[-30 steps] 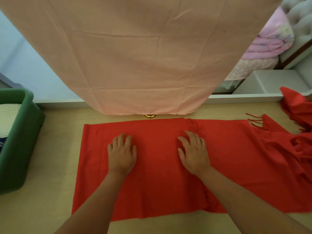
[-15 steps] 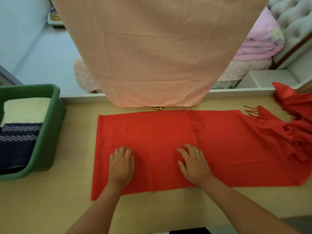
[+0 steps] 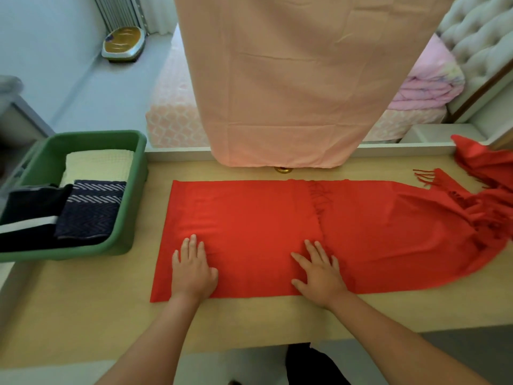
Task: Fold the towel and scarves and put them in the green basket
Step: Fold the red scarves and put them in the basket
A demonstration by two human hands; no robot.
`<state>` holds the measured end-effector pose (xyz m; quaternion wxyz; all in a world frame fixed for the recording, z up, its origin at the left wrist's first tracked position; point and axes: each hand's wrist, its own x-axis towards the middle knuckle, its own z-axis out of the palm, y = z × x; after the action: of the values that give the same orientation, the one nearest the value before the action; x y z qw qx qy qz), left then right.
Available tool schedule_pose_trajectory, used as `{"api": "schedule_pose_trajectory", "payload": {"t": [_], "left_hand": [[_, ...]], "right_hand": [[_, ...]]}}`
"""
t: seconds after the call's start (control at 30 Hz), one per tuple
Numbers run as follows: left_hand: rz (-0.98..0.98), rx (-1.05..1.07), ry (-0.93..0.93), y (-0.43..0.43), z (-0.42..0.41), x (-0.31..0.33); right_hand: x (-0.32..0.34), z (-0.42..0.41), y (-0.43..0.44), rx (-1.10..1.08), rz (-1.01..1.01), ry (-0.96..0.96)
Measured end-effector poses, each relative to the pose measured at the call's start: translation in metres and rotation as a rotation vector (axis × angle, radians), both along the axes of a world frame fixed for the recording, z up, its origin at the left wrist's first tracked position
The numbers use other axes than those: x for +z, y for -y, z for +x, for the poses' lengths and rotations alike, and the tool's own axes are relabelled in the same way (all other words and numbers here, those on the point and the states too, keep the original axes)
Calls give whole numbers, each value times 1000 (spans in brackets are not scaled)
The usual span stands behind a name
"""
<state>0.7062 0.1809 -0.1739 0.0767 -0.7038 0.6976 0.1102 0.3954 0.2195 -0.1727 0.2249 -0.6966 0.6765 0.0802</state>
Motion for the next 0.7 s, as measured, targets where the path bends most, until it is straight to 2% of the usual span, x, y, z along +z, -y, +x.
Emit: {"api": "schedule_pose_trajectory", "payload": {"t": [0.07, 0.1, 0.2, 0.27, 0.37, 0.43, 0.57, 0.7], "left_hand": [[16, -97, -138, -4, -1, -1], [73, -134, -146, -5, 0, -3], [230, -86, -60, -6, 2, -2], [238, -27, -26, -6, 4, 5], [226, 35, 144, -2, 1, 20], [236, 51, 158, 3, -7, 31], [130, -43, -3, 19, -41, 54], [79, -152, -222, 34, -99, 72]], "right_hand": [[0, 9, -4, -98, 59, -1], [1, 12, -7, -113, 93, -6], [9, 20, -14, -93, 144, -19], [15, 27, -18, -74, 162, -7], [23, 39, -21, -64, 204, 66], [29, 43, -16, -69, 218, 123], [47, 24, 1, -130, 118, 200], [67, -29, 14, -205, 10, 238]]}}
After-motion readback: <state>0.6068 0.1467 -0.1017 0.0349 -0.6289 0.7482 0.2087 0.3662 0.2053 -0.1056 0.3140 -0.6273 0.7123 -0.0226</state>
